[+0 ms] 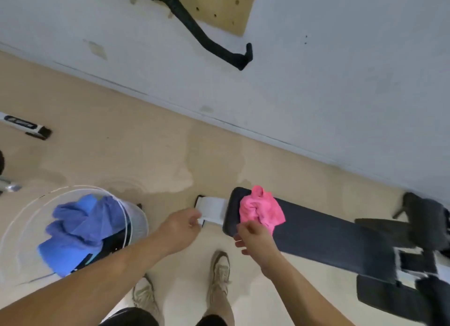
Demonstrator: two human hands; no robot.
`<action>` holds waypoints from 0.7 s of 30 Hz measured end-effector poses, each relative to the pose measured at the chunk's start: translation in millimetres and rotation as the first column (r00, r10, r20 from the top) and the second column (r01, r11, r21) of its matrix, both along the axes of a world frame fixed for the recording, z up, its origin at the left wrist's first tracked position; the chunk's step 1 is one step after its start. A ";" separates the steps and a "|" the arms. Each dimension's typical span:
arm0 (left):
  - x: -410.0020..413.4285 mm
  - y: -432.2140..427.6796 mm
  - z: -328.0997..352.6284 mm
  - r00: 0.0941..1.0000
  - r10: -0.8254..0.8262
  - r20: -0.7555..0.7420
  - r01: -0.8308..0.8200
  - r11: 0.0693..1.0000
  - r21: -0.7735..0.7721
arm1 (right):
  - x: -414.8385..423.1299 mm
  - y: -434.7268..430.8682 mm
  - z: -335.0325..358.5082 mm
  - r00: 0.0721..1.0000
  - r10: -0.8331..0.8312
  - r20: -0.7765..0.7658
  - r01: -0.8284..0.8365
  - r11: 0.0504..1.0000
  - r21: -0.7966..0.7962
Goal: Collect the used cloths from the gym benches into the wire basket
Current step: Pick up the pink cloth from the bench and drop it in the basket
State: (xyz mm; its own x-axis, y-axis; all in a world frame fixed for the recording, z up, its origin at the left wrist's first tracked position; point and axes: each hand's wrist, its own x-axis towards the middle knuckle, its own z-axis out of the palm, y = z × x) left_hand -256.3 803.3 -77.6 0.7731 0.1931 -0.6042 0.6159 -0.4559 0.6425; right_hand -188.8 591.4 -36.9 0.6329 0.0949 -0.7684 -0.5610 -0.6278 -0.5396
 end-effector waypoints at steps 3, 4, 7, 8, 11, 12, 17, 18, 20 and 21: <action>58.0 -60.9 -14.5 0.996 -0.089 -0.023 0.088 0.995 -0.048 | 47.1 -59.8 -35.5 0.998 0.060 0.032 -0.058 0.997 -0.055; 75.8 -78.1 -20.6 0.993 -0.112 -0.038 0.110 0.993 -0.050 | 63.6 -74.3 -47.1 0.996 0.076 0.040 -0.073 0.995 -0.075; 119.3 -122.8 -42.9 0.986 -0.147 -0.076 0.142 0.988 -0.059 | 113.2 -110.8 -86.4 0.990 0.126 0.056 -0.118 0.985 -0.129; 128.4 -133.9 -49.4 0.985 -0.143 -0.095 0.138 0.988 -0.065 | 127.0 -118.4 -104.6 0.985 0.159 0.062 -0.148 0.978 -0.144; 143.1 -156.7 -66.6 0.987 -0.100 -0.130 0.090 0.993 -0.076 | 157.4 -132.1 -172.2 0.969 0.246 0.020 -0.238 0.951 -0.198; 144.3 -158.8 -72.8 0.988 -0.067 -0.138 0.056 0.995 -0.081 | 170.1 -138.2 -211.2 0.932 0.361 0.015 -0.346 0.903 -0.255; 130.7 -144.6 -106.5 0.984 0.080 -0.158 -0.083 0.996 -0.015 | 186.7 -128.2 -265.5 0.941 0.335 0.043 -0.314 0.915 -0.253; 126.8 -140.6 -109.8 0.982 0.096 -0.165 -0.098 0.995 -0.007 | 186.7 -129.4 -274.7 0.947 0.315 0.059 -0.291 0.921 -0.258; 117.4 -132.7 -112.9 0.973 0.150 -0.173 -0.154 0.988 -0.010 | 182.6 -122.9 -277.7 0.966 0.245 0.082 -0.219 0.945 -0.243; 111.1 -128.4 -110.7 0.965 0.194 -0.176 -0.202 0.979 -0.026 | 179.4 -113.3 -268.4 0.971 0.226 0.082 -0.204 0.955 -0.216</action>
State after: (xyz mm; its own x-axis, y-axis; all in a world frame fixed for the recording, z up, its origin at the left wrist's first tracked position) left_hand -145.2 674.9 -188.4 0.6059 0.3027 -0.7357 0.7940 -0.2880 0.5355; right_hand -9.4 478.1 -305.3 0.6928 0.0854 -0.7161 -0.3477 -0.8304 -0.4354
